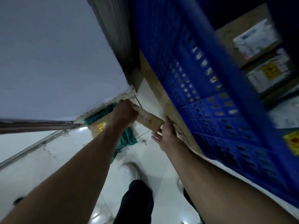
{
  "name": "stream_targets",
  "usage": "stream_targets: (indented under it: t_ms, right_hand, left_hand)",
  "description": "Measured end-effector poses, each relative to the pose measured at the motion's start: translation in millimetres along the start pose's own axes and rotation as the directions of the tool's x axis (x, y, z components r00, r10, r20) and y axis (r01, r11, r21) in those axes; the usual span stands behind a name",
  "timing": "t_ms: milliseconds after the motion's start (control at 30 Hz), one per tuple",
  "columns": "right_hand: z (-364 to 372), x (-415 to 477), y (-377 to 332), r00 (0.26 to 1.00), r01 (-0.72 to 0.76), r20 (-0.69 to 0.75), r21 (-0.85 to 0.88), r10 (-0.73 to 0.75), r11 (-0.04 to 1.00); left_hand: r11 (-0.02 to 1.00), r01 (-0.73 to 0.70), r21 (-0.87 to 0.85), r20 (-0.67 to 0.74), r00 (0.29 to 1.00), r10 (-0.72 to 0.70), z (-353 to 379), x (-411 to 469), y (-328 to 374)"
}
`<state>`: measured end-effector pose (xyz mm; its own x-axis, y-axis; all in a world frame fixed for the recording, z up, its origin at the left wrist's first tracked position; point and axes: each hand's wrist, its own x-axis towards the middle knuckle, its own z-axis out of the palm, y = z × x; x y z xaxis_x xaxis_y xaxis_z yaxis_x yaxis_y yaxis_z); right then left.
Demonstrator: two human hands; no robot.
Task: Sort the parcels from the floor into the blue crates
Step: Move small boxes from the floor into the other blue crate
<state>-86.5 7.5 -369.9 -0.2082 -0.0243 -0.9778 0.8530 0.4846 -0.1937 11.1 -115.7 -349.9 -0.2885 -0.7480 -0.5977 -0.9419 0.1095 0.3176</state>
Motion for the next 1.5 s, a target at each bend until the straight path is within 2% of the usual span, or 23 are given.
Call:
stream_targets:
  t_ms: [100, 167, 267, 367, 533, 600, 800, 933, 1033, 1133, 1167, 1200, 1267, 1300, 1400, 1433, 1467, 1500]
  right_hand:
    - [-15.9, -77.7, 2.6, 0.996, -0.043, 0.072, -0.003, 0.043, 0.999]
    - [-23.6, -130.2, 2.7, 0.987, -0.052, 0.154, -0.024, 0.055, 0.998]
    - [-32.0, -205.1, -2.8, 0.970, -0.034, 0.239, -0.061, 0.047, 0.998]
    - [-39.0, -274.8, -5.0, 0.957, -0.001, 0.288, -0.110, 0.033, 0.994]
    - [-47.3, -387.7, -15.7, 0.939, 0.112, 0.340, -0.155, -0.054, 0.982]
    - [-53.3, -424.2, -20.9, 0.927, 0.164, 0.364, -0.159, -0.096, 0.974]
    - [-78.8, -498.8, -45.1, 0.883, 0.288, 0.412, -0.093, -0.226, 0.953]
    - [-100.1, -536.0, -68.0, 0.815, 0.399, 0.442, 0.040, -0.374, 0.916]
    - [-120.2, -554.4, -84.4, 0.763, 0.531, 0.436, -0.001, -0.477, 0.848]
    - [-135.0, -569.6, -98.4, 0.717, 0.657, 0.396, -0.108, -0.573, 0.747]
    - [-139.6, -573.5, -102.3, 0.679, 0.712, 0.397, -0.154, -0.617, 0.685]
    - [-144.7, -578.2, -106.2, 0.612, 0.785, 0.410, -0.211, -0.676, 0.583]
    - [-156.7, -582.2, -116.9, 0.418, 0.900, 0.472, -0.331, -0.776, 0.284]
    - [-162.6, -582.8, -124.4, 0.335, 0.916, 0.514, -0.374, -0.790, 0.145]
    - [-179.7, -583.1, -152.5, 0.162, 0.870, 0.621, -0.457, -0.767, -0.186]
    - [-185.6, -580.7, -164.2, 0.113, 0.845, 0.630, -0.468, -0.769, -0.260]
    - [-191.6, -577.9, -176.7, 0.087, 0.828, 0.623, -0.479, -0.778, -0.290]
    - [-198.5, -573.6, -190.0, 0.086, 0.830, 0.605, -0.483, -0.792, -0.279]
  left_hand:
    - [1.000, 0.029, -0.005, -0.068, 0.997, -0.029, -40.9, -55.9, 5.6]
    - [0.998, 0.060, -0.036, -0.168, 0.984, -0.065, -67.0, -95.4, 10.6]
    - [0.984, 0.062, -0.166, -0.364, 0.924, -0.119, -110.6, -151.9, 20.7]
    - [0.957, 0.038, -0.288, -0.440, 0.882, -0.167, -159.2, -202.6, 38.2]
    - [0.859, 0.065, -0.508, -0.409, 0.859, -0.307, -238.8, -272.8, 82.8]
    - [0.824, 0.043, -0.565, -0.404, 0.856, -0.322, -266.5, -293.7, 96.6]
    - [0.766, -0.035, -0.642, -0.403, 0.865, -0.298, -328.3, -338.6, 125.6]
    - [0.646, -0.096, -0.757, -0.339, 0.903, -0.264, -357.8, -355.0, 143.4]
    - [0.563, -0.090, -0.821, -0.238, 0.952, -0.195, -368.6, -361.7, 155.5]
    - [0.473, -0.061, -0.879, -0.136, 0.983, -0.126, -373.4, -358.6, 167.1]
    - [0.462, -0.056, -0.885, -0.119, 0.987, -0.108, -376.5, -357.5, 172.5]
    - [0.460, -0.064, -0.886, -0.120, 0.988, -0.093, -380.0, -356.7, 178.9]
    - [0.466, -0.094, -0.880, -0.134, 0.990, -0.053, -387.9, -356.2, 195.2]
    - [0.464, -0.110, -0.879, -0.141, 0.990, -0.031, -391.2, -356.6, 204.8]
    - [0.460, -0.138, -0.877, -0.141, 0.990, 0.029, -400.4, -363.6, 239.9]
    - [0.475, -0.146, -0.868, -0.147, 0.989, 0.036, -402.6, -366.3, 253.0]
    - [0.497, -0.151, -0.854, -0.152, 0.988, 0.038, -403.3, -367.5, 265.6]
    - [0.523, -0.152, -0.838, -0.155, 0.987, 0.039, -402.9, -368.3, 278.6]
